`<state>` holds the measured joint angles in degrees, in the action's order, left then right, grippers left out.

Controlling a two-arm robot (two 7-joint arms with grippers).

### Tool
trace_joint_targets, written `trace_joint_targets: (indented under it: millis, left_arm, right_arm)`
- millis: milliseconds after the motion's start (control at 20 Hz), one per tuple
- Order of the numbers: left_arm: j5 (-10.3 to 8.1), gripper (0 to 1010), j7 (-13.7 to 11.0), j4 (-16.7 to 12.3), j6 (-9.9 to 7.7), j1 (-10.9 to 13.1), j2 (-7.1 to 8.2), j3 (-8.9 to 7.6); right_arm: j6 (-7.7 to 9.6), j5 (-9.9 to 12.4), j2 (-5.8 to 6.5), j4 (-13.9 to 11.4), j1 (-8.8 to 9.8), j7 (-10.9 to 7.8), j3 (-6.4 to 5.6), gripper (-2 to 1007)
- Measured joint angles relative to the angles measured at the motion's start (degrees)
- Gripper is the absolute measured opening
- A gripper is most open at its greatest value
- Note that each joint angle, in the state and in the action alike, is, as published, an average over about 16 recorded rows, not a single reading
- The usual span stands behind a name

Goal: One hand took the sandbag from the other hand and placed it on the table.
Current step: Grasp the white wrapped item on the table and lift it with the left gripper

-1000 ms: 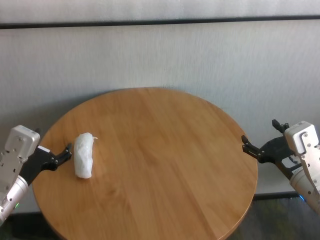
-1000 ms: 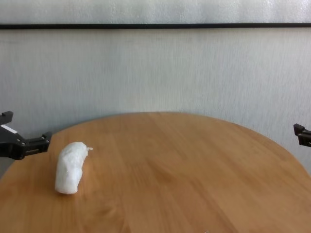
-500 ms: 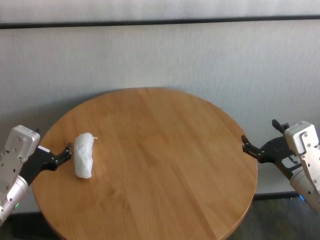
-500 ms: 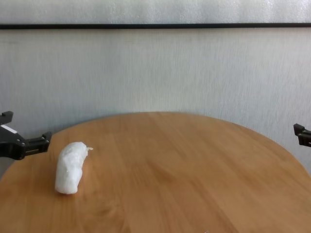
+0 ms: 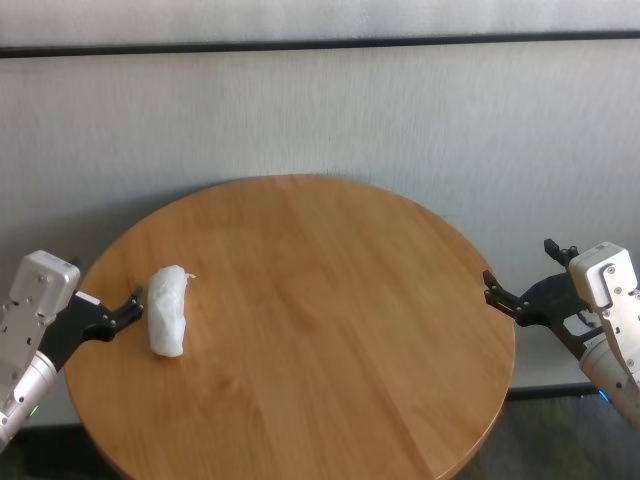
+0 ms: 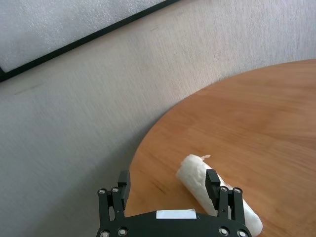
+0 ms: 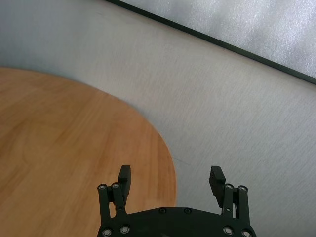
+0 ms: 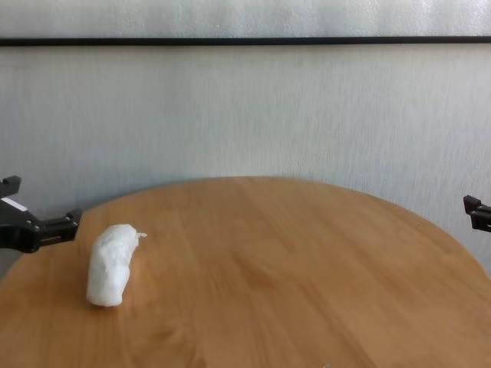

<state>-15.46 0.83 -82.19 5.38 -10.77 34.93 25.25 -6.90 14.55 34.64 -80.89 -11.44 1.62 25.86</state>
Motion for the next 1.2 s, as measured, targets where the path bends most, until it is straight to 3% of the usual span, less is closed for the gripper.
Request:
trace_joint_targets:
  millis: [350, 800, 1000, 1200]
  left_arm:
    - [-3.41, 1000, -1.95, -3.43, -4.73, 1.43, 0.36, -1.98]
    - [-11.18, 1000, -4.51, -7.6, -16.09, 2.28, -1.28, -5.45]
    - [-13.85, 1000, -5.03, -8.29, -20.94, 1.83, -2.84, -6.37]
    - [-15.82, 1000, -5.44, -8.63, -24.67, 1.28, -4.49, -6.96]
  right_arm:
    - [0.0, 0.0, 0.0, 0.0, 0.0, 0.0, 0.0, 1002]
    - [0.0, 0.0, 0.0, 0.0, 0.0, 0.0, 0.0, 1002]
    - [0.0, 0.0, 0.0, 0.0, 0.0, 0.0, 0.0, 1002]
    - [0.0, 0.0, 0.0, 0.0, 0.0, 0.0, 0.0, 1002]
